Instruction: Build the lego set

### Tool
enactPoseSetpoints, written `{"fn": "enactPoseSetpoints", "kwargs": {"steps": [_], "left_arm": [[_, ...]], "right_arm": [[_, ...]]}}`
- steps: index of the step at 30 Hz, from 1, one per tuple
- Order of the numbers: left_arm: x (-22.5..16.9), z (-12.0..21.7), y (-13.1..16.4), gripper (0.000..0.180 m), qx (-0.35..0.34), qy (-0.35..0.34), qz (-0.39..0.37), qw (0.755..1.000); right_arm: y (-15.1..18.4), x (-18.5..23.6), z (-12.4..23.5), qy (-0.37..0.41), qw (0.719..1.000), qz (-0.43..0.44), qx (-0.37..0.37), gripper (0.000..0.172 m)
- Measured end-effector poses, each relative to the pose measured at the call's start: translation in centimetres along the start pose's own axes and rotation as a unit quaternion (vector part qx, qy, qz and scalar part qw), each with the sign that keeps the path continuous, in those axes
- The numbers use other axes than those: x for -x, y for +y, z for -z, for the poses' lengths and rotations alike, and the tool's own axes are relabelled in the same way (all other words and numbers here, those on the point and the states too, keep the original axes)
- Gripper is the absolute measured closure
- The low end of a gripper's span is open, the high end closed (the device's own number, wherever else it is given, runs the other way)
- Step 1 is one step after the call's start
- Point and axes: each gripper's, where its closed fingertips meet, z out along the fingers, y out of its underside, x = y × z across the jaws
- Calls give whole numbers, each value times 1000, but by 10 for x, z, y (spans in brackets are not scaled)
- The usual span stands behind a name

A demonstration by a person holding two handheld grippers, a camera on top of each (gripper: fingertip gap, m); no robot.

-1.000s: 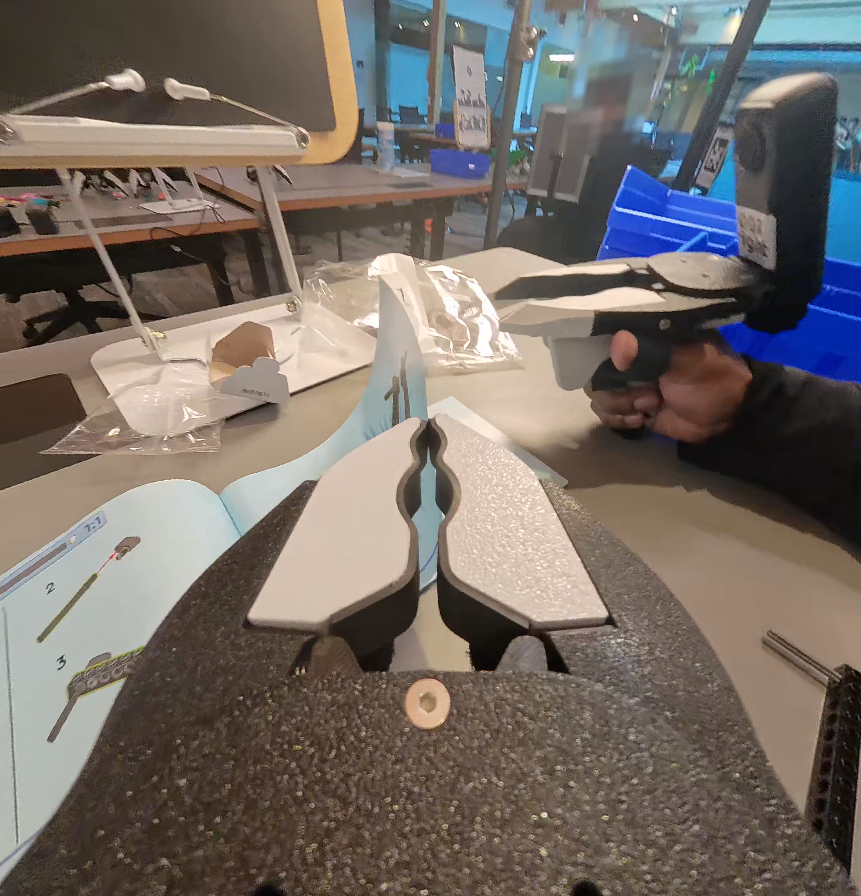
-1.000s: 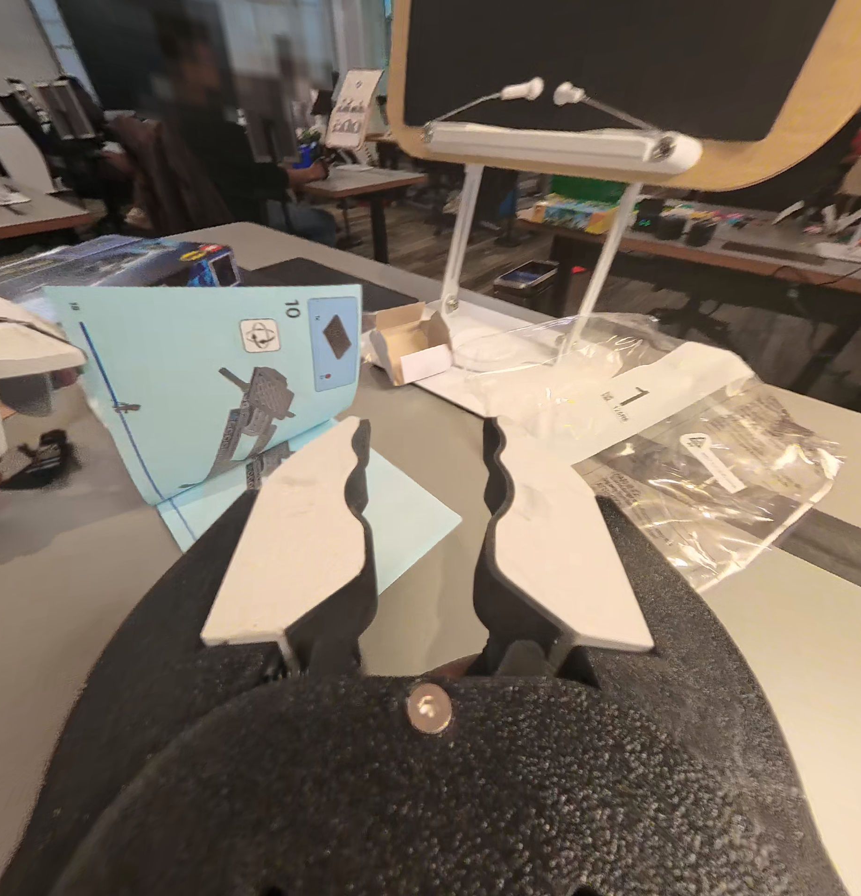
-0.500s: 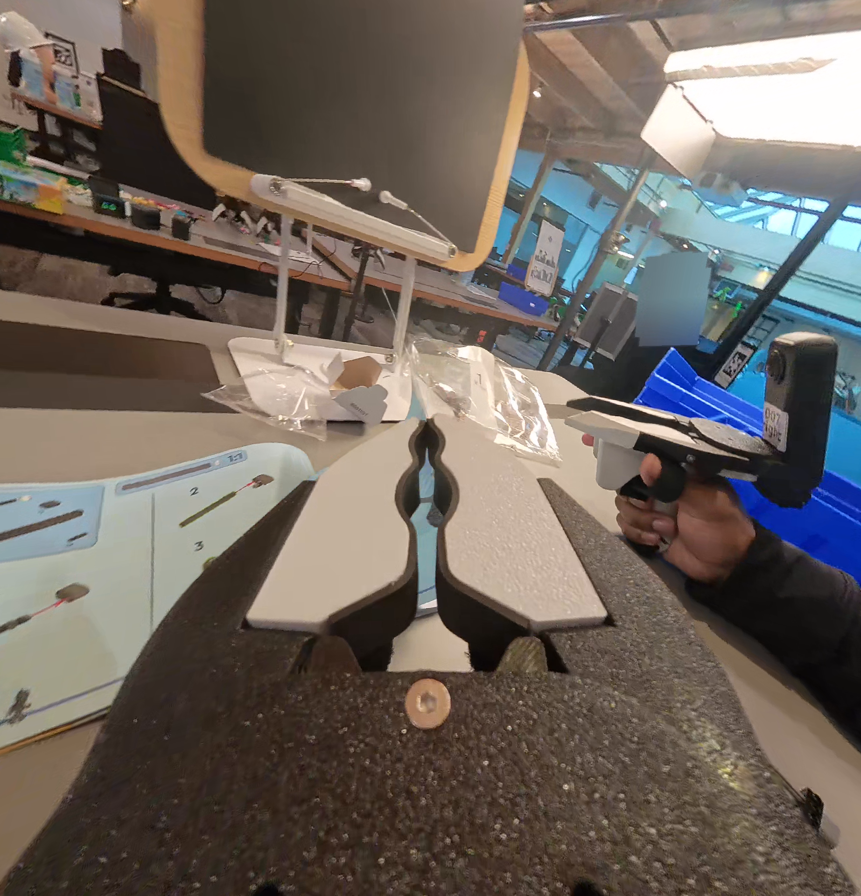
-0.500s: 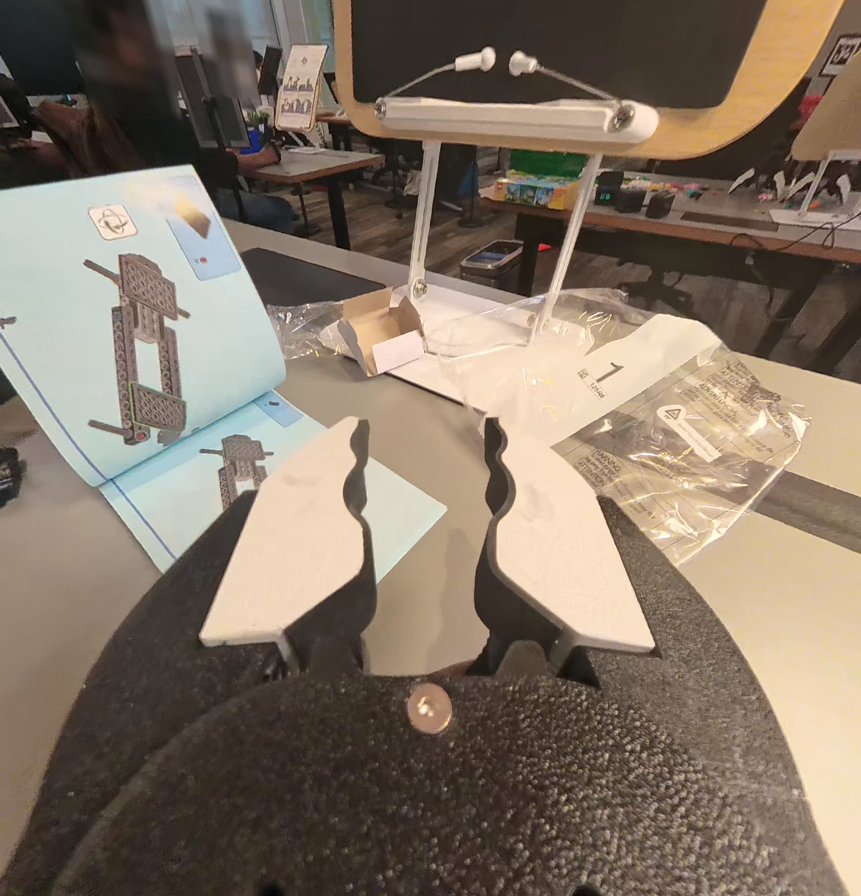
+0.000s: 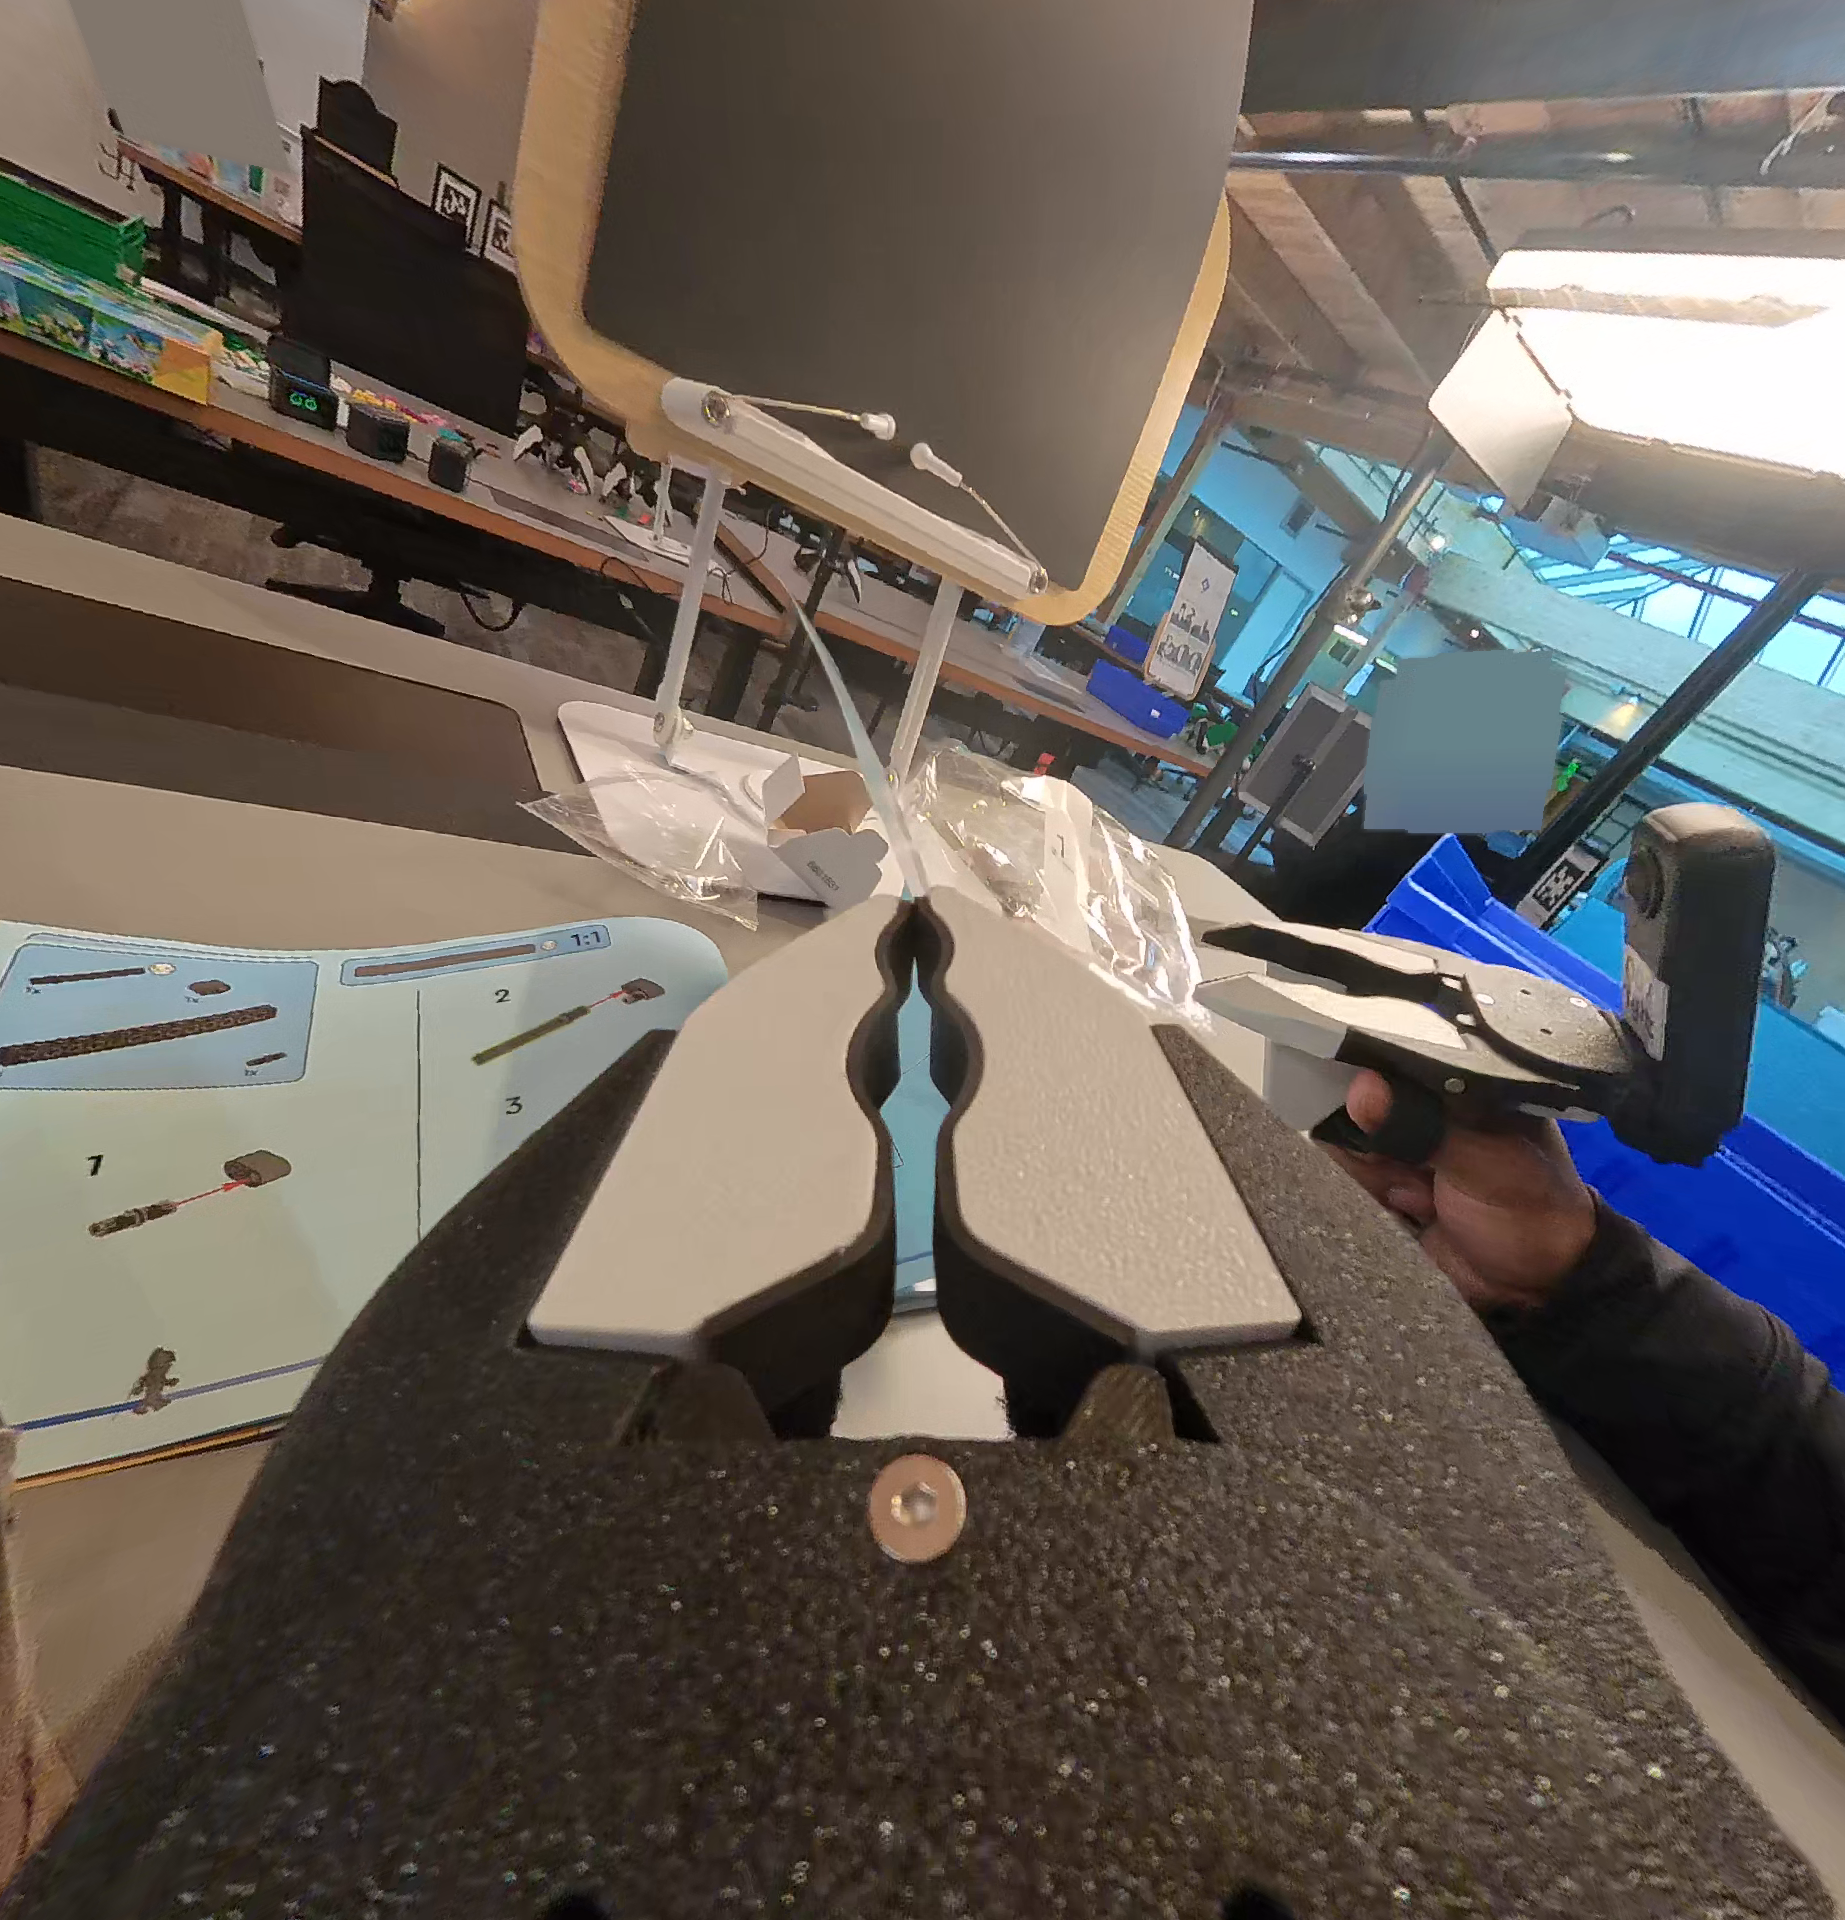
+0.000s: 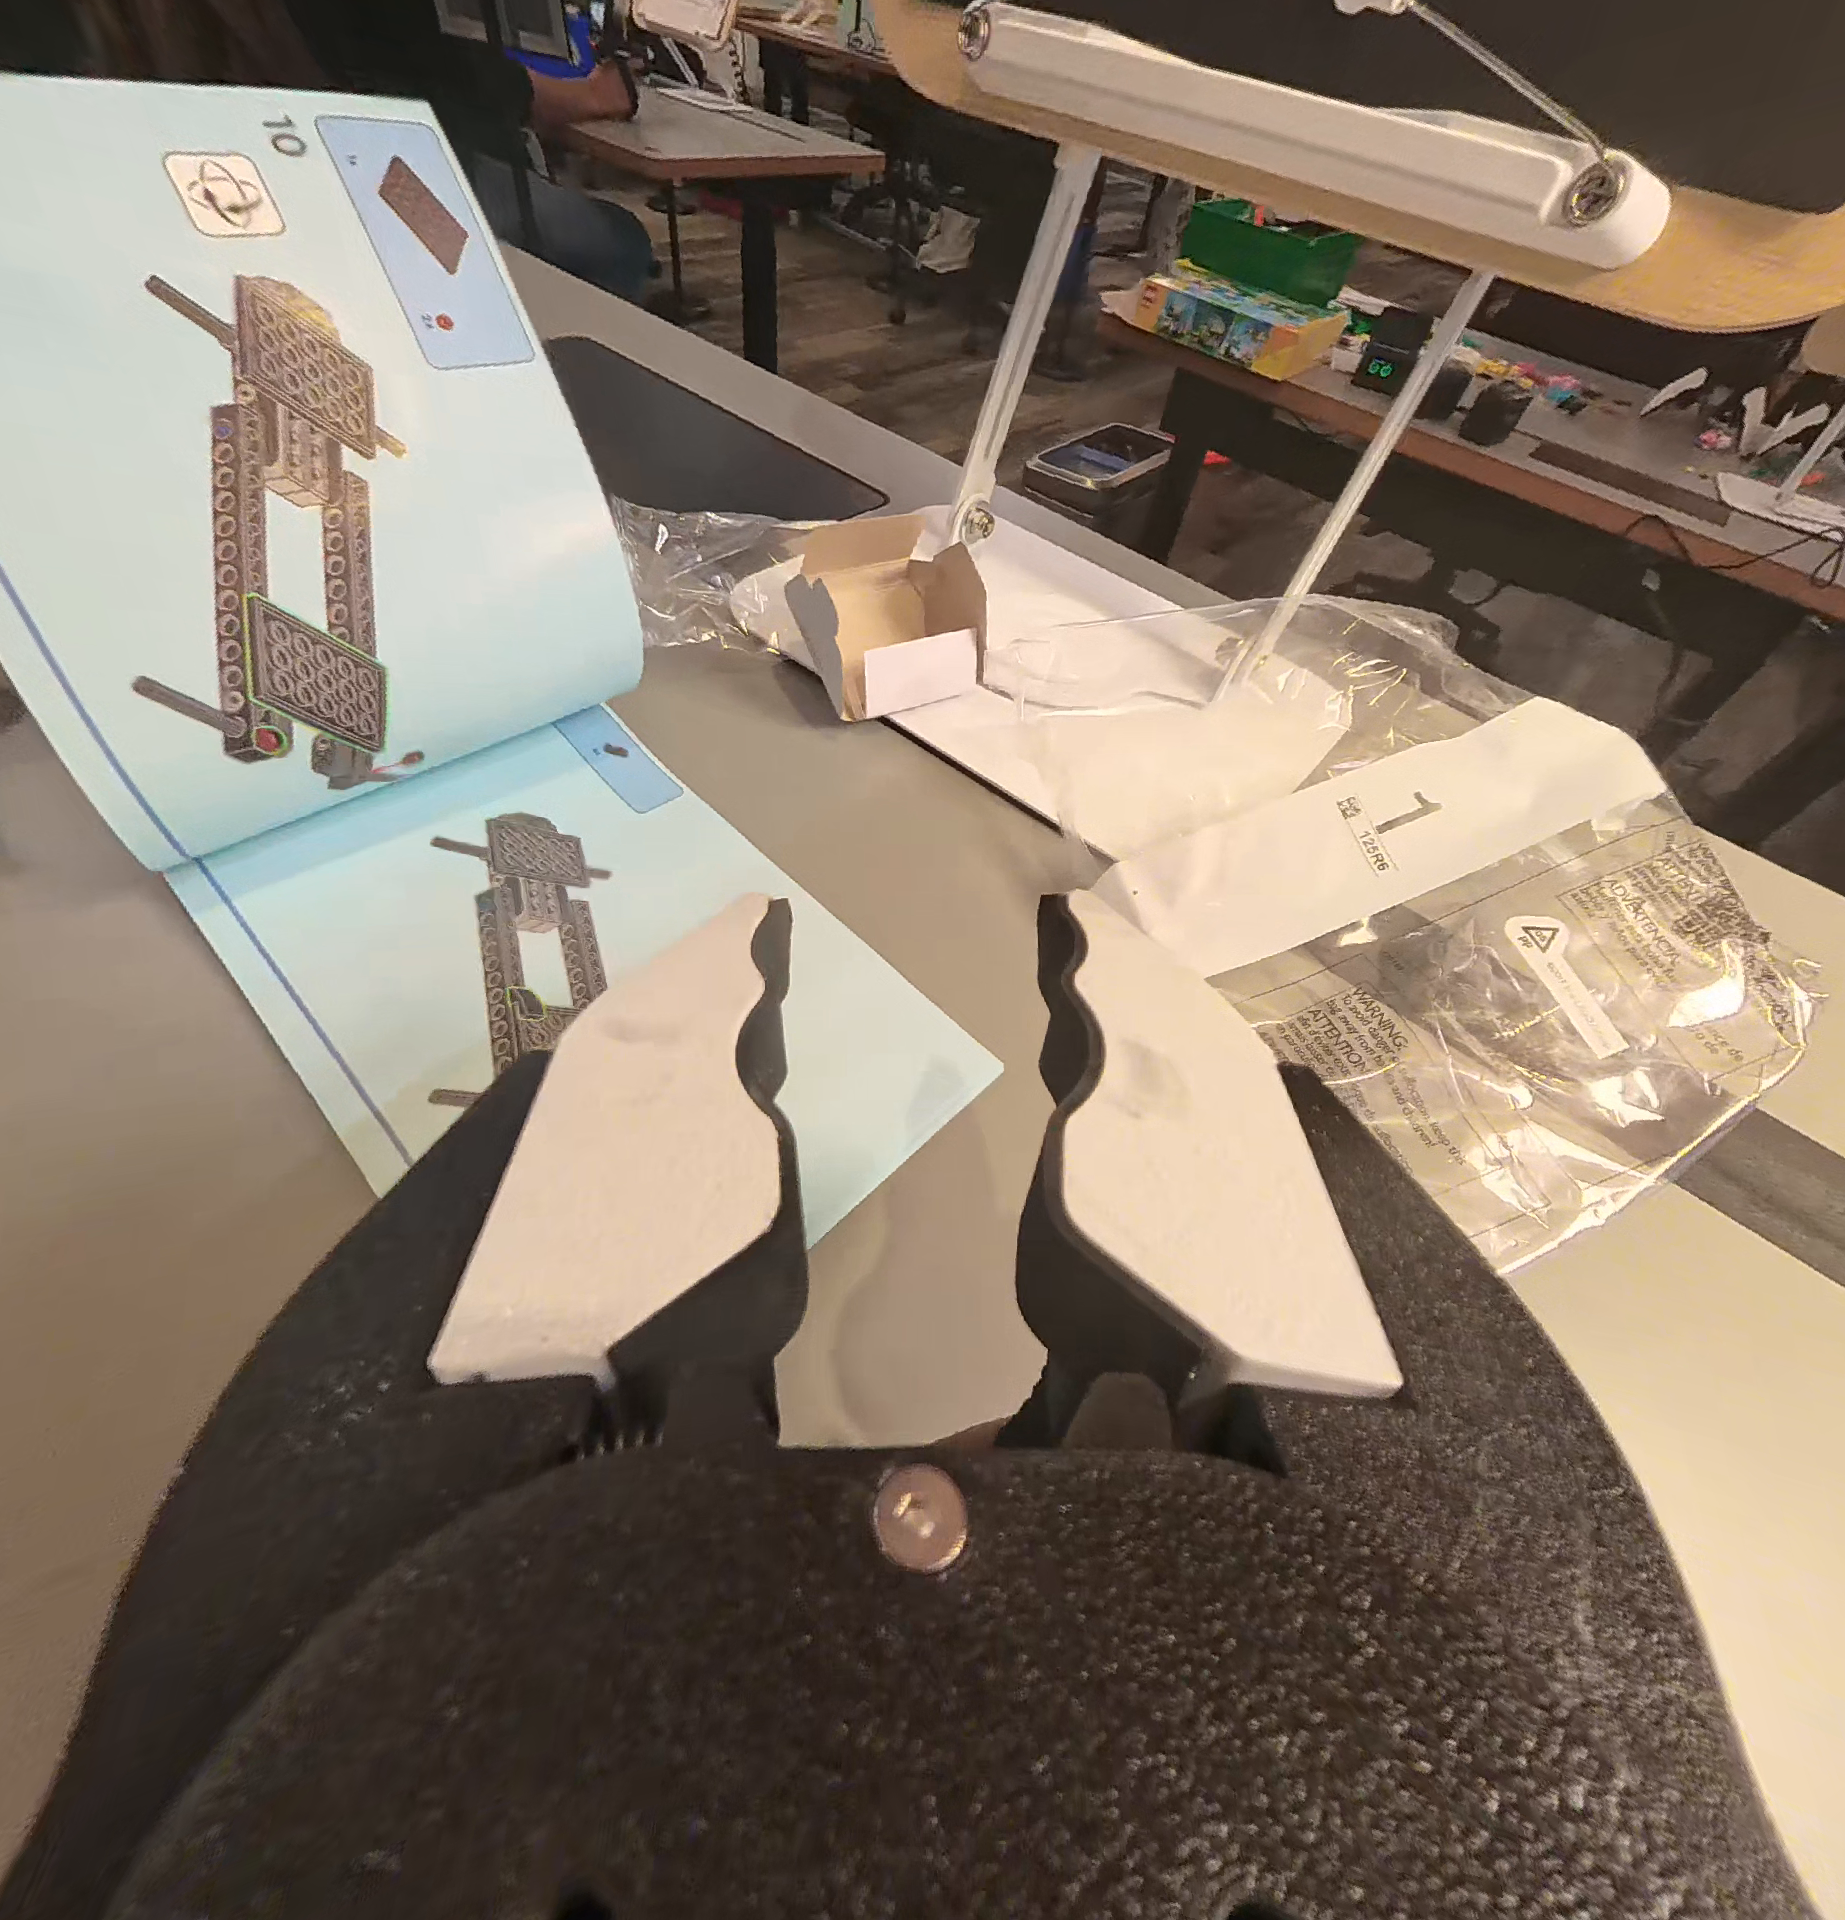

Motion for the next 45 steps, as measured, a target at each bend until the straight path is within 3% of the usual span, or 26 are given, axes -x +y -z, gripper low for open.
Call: {"fn": "enactPoseSetpoints", "kwargs": {"steps": [11, 17, 23, 32, 41, 45], "left_arm": [[15, 11, -23, 180, -60, -21, 27, 998], [21, 17, -28, 180, -69, -32, 27, 997], [38, 32, -40, 180, -86, -93, 28, 992], [67, 40, -29, 179, -41, -161, 40, 985], [73, 55, -34, 168, -29, -207, 17, 978], [55, 60, -54, 167, -55, -217, -75, 972]], "right_arm": [[-3, -16, 6, -33, 993, -105, -30, 126], [-1, -8, 2, -33, 997, -70, -12, 126], [2, -1, -1, -34, 999, -41, 5, 126], [3, -1, -1, -42, 998, -53, 6, 126], [4, 0, -2, -45, 998, -51, 8, 126], [4, 0, -2, -47, 997, -53, 9, 126]]}}
